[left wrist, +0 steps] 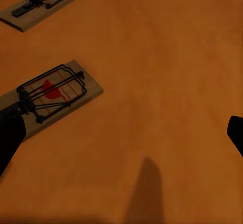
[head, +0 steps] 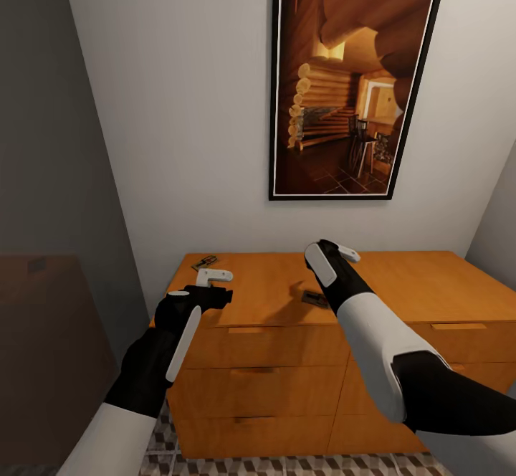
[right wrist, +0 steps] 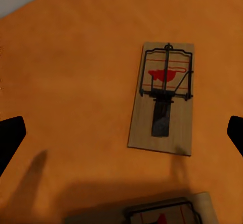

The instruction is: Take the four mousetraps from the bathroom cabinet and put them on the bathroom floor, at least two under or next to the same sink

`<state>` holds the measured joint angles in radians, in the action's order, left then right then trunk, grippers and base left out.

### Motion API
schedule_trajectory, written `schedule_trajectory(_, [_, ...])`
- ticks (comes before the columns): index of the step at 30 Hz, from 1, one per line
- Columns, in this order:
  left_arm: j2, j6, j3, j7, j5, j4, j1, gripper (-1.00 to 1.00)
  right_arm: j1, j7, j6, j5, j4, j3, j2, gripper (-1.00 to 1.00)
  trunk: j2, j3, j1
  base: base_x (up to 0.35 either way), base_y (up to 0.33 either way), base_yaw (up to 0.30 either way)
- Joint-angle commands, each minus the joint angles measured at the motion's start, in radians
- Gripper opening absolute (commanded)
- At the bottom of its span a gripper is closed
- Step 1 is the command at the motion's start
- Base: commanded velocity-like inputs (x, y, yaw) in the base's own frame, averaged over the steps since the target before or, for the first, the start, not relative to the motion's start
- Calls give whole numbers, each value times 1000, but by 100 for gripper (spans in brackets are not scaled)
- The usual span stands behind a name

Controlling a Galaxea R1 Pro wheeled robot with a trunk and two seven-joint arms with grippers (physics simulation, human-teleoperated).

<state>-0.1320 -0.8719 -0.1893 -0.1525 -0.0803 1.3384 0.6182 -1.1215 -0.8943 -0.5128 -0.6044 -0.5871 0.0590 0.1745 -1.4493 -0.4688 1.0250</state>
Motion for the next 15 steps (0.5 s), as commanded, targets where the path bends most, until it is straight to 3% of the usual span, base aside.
schedule_trajectory(1, [0,-4,-1,-9,-9,1,1,100,-3,-4,-7,-2,1,2,0,100,-1,-1,0,0,0,0])
schedule_trajectory(15, [0,-4,-1,-9,-9,-2,0,100,-26,25,-8,-1,14,2,0,100,-1,-1,0,0,0,0])
